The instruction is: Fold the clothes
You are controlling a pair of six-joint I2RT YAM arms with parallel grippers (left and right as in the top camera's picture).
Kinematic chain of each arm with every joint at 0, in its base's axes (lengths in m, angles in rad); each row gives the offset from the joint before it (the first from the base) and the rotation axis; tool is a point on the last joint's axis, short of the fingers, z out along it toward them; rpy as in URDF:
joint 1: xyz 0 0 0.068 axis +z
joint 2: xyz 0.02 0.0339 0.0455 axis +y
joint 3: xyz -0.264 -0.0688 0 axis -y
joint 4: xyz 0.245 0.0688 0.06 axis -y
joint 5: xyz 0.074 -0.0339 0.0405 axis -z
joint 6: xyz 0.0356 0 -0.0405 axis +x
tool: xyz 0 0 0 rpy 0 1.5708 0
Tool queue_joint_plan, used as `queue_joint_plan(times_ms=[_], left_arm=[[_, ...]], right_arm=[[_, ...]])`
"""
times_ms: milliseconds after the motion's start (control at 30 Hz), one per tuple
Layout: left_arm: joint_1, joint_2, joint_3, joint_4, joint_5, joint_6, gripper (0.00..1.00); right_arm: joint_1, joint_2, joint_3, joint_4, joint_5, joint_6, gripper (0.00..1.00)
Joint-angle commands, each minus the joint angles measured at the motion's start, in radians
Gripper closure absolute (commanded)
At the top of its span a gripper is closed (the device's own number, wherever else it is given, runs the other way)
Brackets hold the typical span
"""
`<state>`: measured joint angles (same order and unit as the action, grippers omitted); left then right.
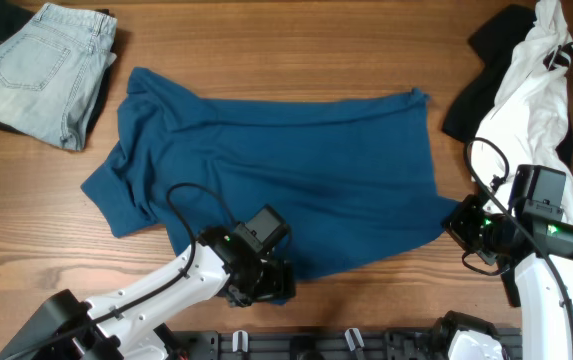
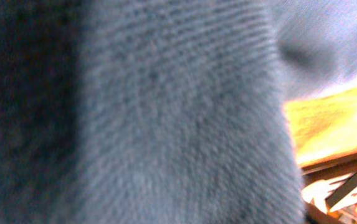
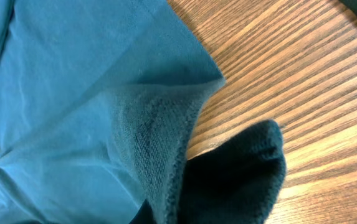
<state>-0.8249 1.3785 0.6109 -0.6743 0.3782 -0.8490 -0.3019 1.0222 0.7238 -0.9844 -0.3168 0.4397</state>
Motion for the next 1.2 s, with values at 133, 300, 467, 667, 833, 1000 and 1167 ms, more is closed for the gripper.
queue_joint_plan(times_ms=[133,300,467,667,833,1000,1167], left_arm=[[-0.002,0.040,0.011,0.013,-0.059,-0.024,0.44],[-0.002,0.062,0.011,0.010,-0.042,-0.048,0.96],[-0.002,0.061,0.012,0.049,0.020,-0.050,0.96],[-0.002,0.027,0.044,0.081,0.048,-0.054,0.96],[-0.002,-0.042,0.058,0.080,0.017,-0.054,0.96],[-0.002,-0.125,0.058,0.025,-0.030,-0.054,0.96],[-0.002,-0.219,0.058,-0.120,-0.075,-0.055,0.96]], right_arm=[[0.002,0.004,0.011,0.003,-0.022,-0.021,0.96],[0.002,0.004,0.011,0.003,-0.022,-0.021,0.96],[0.002,0.004,0.011,0.001,-0.022,-0.021,0.96],[0.002,0.004,0.011,0.001,-0.021,-0.022,0.96],[0.002,0.004,0.011,0.005,-0.022,-0.021,0.96],[0.002,0.004,0.011,0.013,-0.021,-0.021,0.96],[0.002,0.004,0.011,0.024,-0.021,-0.021,0.96]])
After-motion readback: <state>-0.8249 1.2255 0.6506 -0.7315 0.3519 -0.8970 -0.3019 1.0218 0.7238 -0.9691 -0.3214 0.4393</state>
